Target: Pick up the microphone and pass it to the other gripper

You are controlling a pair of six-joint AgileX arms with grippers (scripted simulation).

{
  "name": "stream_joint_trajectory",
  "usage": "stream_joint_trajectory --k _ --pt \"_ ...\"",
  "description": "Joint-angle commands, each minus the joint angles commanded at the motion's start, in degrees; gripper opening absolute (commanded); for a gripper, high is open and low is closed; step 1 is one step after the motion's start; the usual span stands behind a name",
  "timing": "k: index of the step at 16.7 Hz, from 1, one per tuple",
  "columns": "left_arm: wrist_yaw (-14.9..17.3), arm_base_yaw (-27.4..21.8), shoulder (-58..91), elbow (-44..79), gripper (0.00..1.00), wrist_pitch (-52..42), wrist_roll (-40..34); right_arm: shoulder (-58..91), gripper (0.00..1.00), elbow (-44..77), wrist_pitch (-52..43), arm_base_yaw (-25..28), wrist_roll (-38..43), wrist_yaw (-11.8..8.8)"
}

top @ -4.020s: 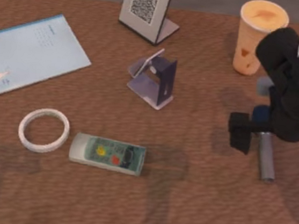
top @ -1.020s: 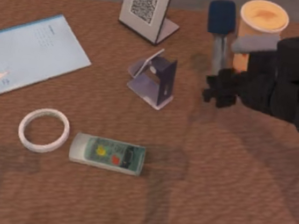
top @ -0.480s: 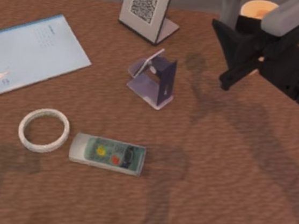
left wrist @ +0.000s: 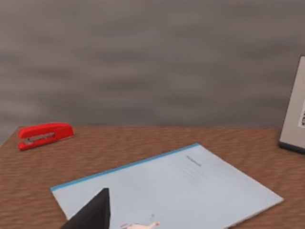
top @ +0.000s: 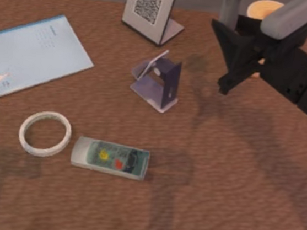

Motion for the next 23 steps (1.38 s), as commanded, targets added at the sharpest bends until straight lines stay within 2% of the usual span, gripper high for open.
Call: stream_joint_trajectory --k 5,7,19,23 --pt "0.0 0.0 0.0 0.0 1.00 0.0 0.0 2.0 0.00 -0.2 3.7 8.7 0.4 8.4" --pt "0.0 0.0 0.0 0.0 1.00 0.0 0.0 2.4 0.00 -0.2 4.7 10.9 0.6 10.6" --pt "0.1 0.0 0.1 0.1 1.00 0.0 0.0 2.4 0.00 -0.2 4.8 11.2 0.6 10.9" --pt "3.6 -2.7 6.4 4.0 1.00 2.5 0.5 2.4 0.00 -0.2 4.8 11.2 0.6 10.9"
